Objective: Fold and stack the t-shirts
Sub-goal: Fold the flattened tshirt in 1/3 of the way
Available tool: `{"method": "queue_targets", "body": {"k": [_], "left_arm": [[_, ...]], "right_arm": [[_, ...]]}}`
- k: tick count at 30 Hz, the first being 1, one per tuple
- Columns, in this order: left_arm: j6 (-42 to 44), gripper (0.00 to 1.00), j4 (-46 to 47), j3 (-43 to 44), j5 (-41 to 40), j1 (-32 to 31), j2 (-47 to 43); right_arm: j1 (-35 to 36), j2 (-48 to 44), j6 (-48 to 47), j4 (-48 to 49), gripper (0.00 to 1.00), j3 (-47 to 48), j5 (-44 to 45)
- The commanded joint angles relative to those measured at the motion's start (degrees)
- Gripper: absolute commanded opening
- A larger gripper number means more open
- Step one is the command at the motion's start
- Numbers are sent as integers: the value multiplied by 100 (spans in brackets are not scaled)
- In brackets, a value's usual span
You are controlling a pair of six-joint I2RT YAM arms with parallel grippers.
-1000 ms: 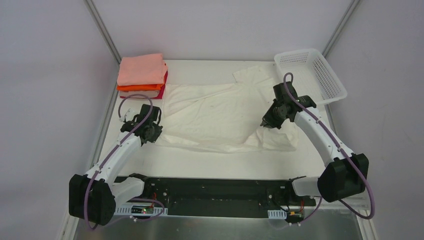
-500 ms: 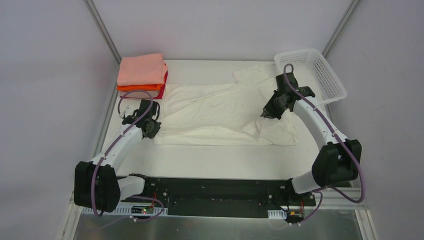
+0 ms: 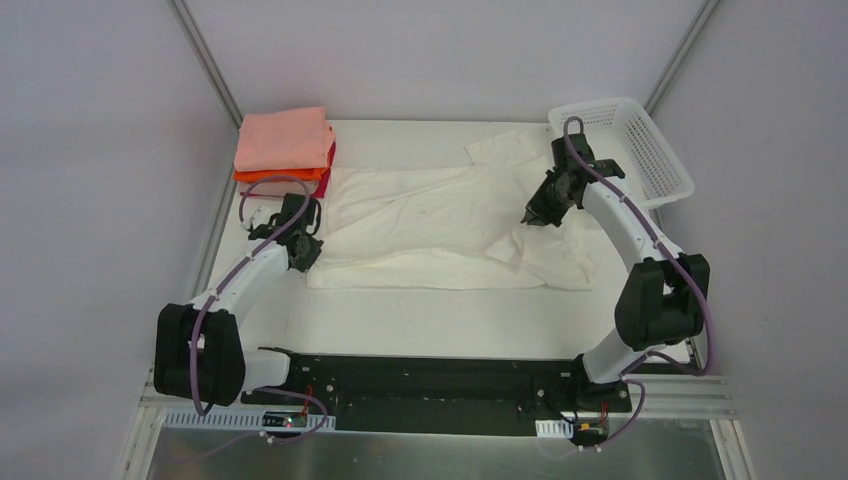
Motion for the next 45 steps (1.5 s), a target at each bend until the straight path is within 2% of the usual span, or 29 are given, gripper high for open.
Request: {"method": "queue_targets", "body": {"k": [1,14,15,18,20,23,24,27,31,37,41,45], "left_arm": [[143,0,97,237,-296,84,211],[147,0,135,543,-387,178,986],[174,8,135,591,-349,188,1063],[313,56,127,694,-299,229,1240],[377,74,125,706,-313,257,1218],[498,98,59,698,-333,286,914],[555,99,19,704,-357,290,747],[750,99,-155,686,-481,291,111],[1220,99,-177,647,185,275,-381],[1791,99,266,519,1473,-268,-252],[2022,99,772,391,2102,-586,174],[2093,99,929,263,2003,-606,545]], "right_arm": [[-49,208,-254,-12,0,569,-50],[-61,1046,-276,-197,1,1124,123],[-69,1140,-257,-196,2,1188,179],[-111,1439,-86,-77,10,1398,360],[-163,1670,71,57,13,1651,439],[-246,2078,279,68,33,2127,323],[-248,2153,285,21,43,2288,287],[-252,2061,109,-120,62,2468,302],[-246,1207,-128,182,98,1499,121],[-42,10,-76,1342,100,-903,-852],[144,99,-138,1779,100,-1275,-828],[202,328,-303,2095,100,-1251,-623]]}}
